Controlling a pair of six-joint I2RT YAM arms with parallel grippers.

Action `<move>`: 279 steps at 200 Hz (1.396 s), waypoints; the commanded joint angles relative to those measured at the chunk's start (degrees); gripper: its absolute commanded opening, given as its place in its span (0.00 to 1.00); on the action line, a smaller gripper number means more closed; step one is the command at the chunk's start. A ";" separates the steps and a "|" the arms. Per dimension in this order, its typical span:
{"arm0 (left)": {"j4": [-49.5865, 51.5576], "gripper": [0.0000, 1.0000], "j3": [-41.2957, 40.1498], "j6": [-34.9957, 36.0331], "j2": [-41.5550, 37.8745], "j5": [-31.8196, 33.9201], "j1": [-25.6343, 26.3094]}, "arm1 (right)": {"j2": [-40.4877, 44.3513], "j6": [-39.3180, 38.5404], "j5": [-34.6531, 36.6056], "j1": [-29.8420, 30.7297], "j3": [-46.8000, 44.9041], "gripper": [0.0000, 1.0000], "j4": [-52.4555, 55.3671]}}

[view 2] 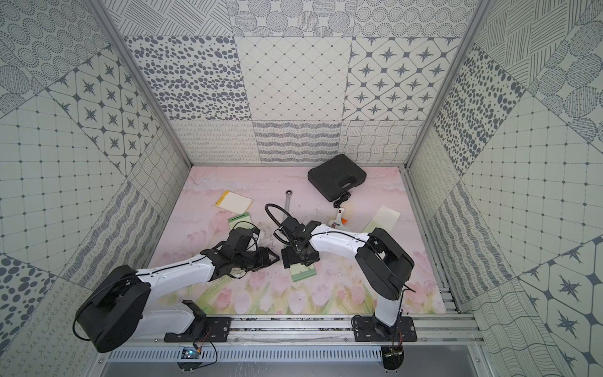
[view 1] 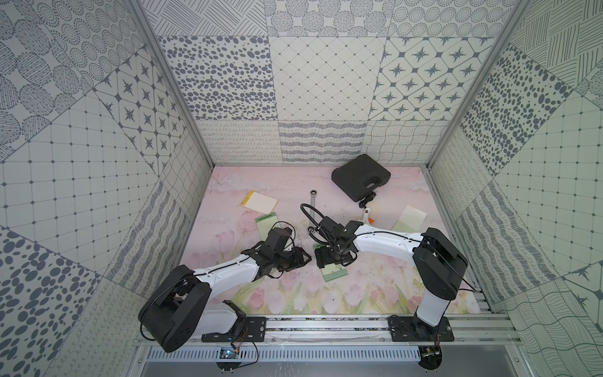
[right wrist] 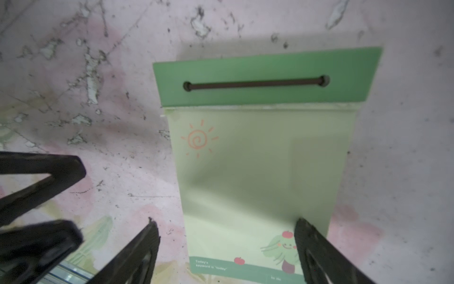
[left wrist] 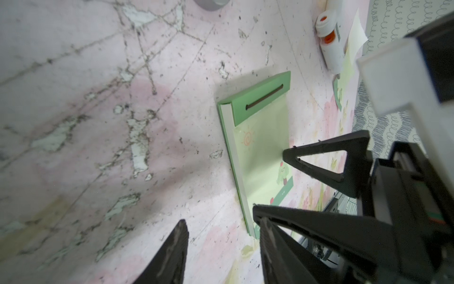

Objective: Tear off pages from different memo pads
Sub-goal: Move the memo pad to the center of the board, then tear off the paper from the memo pad.

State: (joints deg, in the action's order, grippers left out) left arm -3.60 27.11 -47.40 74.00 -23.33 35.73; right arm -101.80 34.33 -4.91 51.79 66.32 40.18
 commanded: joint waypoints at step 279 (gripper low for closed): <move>-4.08 0.48 -4.22 3.12 0.56 -4.65 -1.01 | -9.70 -4.97 2.33 4.57 1.30 0.78 6.97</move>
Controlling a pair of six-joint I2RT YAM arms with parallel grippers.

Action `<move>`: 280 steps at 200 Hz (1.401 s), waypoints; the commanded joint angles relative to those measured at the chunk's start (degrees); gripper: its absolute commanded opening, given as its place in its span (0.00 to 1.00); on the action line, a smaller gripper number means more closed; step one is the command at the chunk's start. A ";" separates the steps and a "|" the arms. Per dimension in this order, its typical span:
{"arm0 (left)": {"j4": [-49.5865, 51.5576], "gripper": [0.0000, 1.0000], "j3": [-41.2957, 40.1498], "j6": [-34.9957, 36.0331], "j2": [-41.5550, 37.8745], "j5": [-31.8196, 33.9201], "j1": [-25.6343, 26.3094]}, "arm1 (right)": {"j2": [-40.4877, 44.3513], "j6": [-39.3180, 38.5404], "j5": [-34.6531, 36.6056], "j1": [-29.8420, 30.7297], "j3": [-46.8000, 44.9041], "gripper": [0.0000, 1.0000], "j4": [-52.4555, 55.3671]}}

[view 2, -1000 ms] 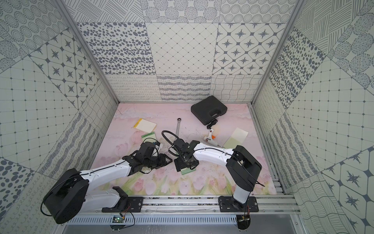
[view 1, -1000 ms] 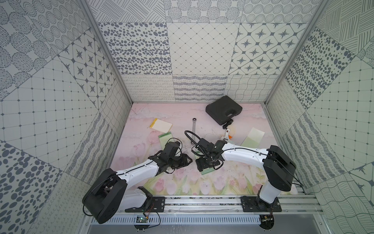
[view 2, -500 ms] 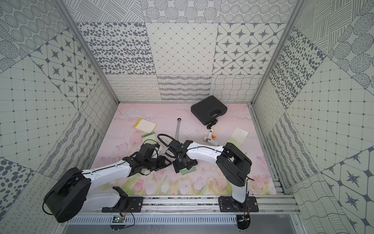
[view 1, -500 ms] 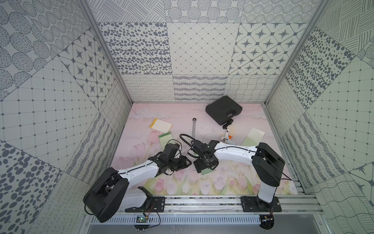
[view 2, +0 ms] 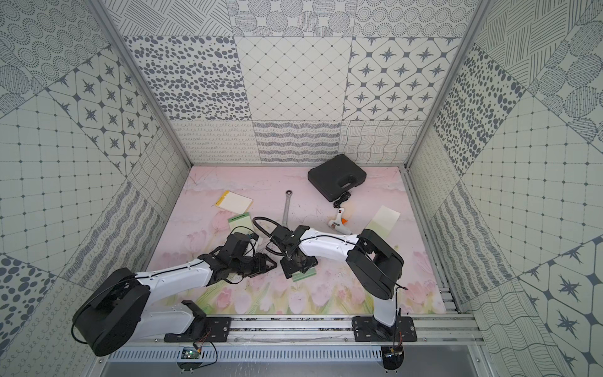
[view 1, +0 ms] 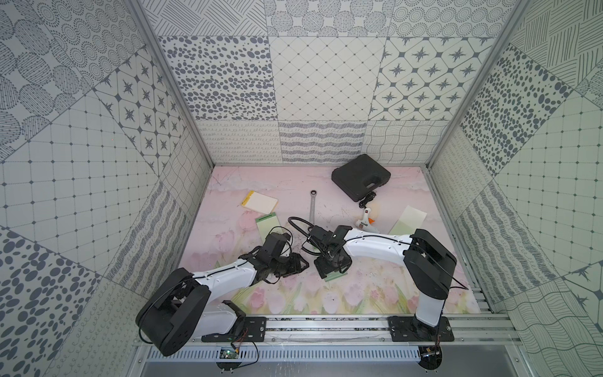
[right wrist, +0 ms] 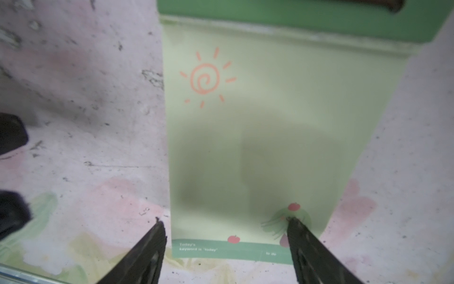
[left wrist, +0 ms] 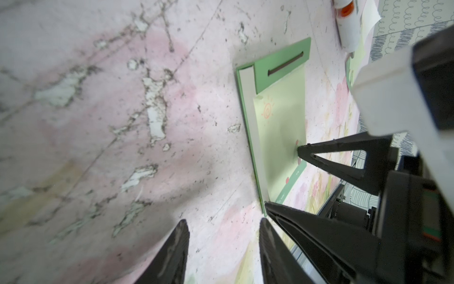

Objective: Tear off pages from different memo pads
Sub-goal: Tear off the paper from the memo pad.

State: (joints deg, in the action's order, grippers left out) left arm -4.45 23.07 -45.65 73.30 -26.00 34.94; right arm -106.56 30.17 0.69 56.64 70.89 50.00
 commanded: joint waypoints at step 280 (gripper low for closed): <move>-15.29 0.40 -2.24 -4.02 7.47 -10.74 4.12 | -3.39 -0.84 -9.25 -2.07 -9.77 0.71 -9.74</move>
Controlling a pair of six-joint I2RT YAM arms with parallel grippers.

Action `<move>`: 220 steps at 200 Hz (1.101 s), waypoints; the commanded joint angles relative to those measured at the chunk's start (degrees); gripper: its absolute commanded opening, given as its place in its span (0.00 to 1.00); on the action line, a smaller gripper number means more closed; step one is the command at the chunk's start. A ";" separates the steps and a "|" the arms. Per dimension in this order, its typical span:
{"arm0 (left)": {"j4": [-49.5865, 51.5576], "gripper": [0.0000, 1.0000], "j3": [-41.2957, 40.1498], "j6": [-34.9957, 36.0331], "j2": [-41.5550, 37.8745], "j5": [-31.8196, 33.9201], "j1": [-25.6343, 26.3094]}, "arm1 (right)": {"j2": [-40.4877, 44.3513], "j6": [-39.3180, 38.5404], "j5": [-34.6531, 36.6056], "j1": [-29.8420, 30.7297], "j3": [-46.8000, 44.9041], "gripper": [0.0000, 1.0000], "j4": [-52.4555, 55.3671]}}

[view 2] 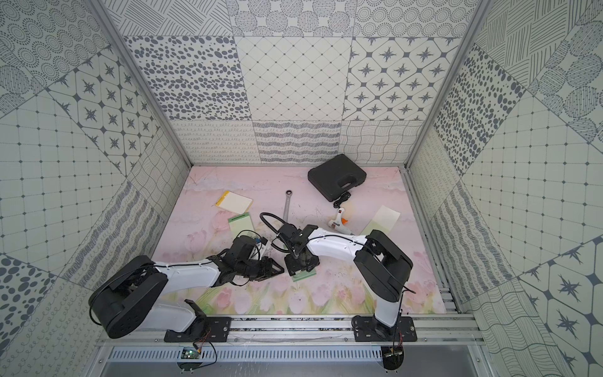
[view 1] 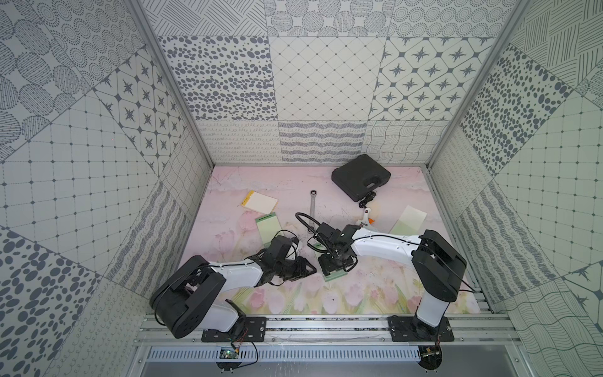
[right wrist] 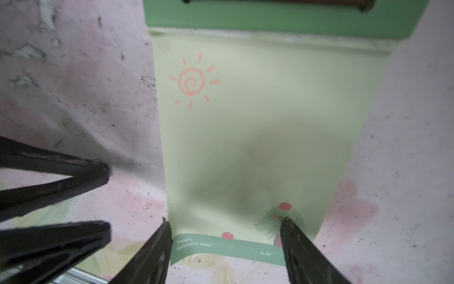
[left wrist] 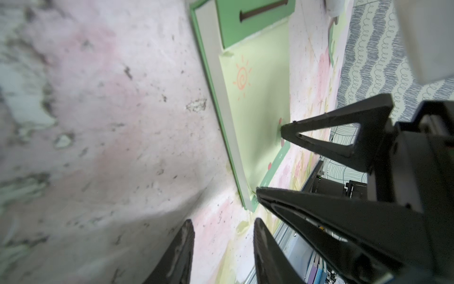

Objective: Tear off pages from different memo pads
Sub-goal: Tear off the paper from the memo pad.

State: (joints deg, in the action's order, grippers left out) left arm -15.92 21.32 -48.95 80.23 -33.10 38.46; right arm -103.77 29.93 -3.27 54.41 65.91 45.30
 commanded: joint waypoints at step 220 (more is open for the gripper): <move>-10.74 0.30 -0.67 -5.30 5.42 -4.60 3.71 | -5.37 0.61 -6.18 -0.58 -7.85 0.69 -7.86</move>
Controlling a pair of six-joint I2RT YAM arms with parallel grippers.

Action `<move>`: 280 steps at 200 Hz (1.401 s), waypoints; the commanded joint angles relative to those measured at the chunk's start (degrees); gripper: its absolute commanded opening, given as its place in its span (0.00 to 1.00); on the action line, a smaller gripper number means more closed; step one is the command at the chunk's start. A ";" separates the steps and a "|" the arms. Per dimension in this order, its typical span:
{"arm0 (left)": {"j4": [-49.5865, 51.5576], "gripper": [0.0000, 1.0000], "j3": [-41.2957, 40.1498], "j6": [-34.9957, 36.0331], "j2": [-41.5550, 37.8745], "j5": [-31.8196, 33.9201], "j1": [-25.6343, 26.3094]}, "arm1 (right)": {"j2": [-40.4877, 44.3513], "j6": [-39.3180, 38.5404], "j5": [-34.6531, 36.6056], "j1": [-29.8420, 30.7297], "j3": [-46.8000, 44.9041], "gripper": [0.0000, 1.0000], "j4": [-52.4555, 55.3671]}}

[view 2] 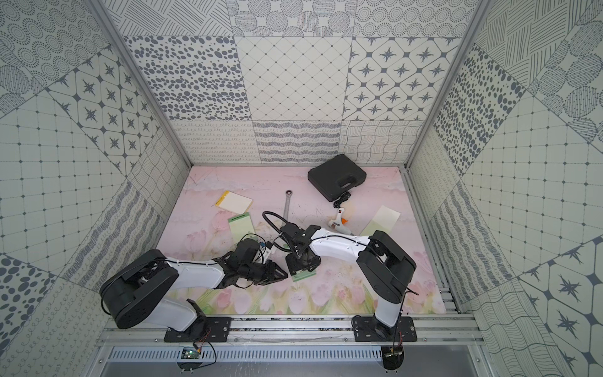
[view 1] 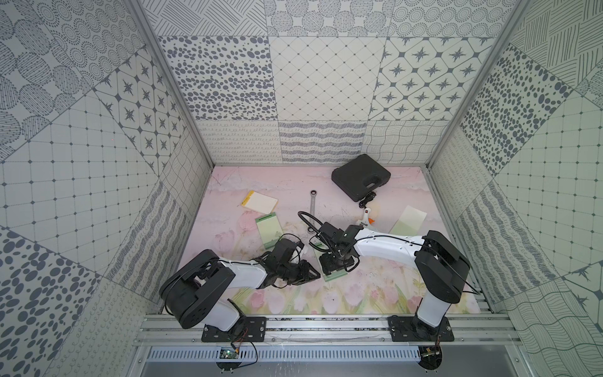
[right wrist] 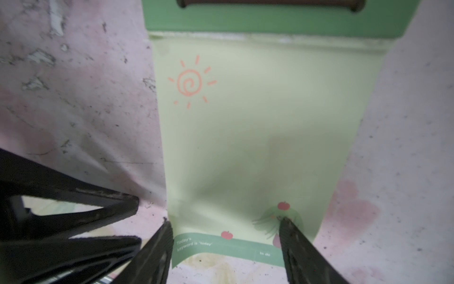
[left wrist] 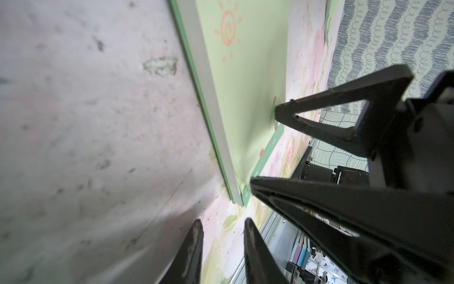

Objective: Tear off pages from different memo pads
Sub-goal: Tear off the paper from the memo pad.

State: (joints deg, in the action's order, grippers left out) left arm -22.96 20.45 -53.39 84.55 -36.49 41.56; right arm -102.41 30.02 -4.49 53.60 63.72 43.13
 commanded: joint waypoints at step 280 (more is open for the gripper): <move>-6.23 0.21 1.62 -10.46 9.32 6.78 5.04 | -2.36 2.20 -8.39 -1.94 -10.79 0.71 -10.80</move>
State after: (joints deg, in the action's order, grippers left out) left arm -31.46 22.09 -61.56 91.70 -33.61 45.69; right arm -98.89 31.55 -8.08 51.51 59.09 37.82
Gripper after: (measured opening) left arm 0.209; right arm 0.695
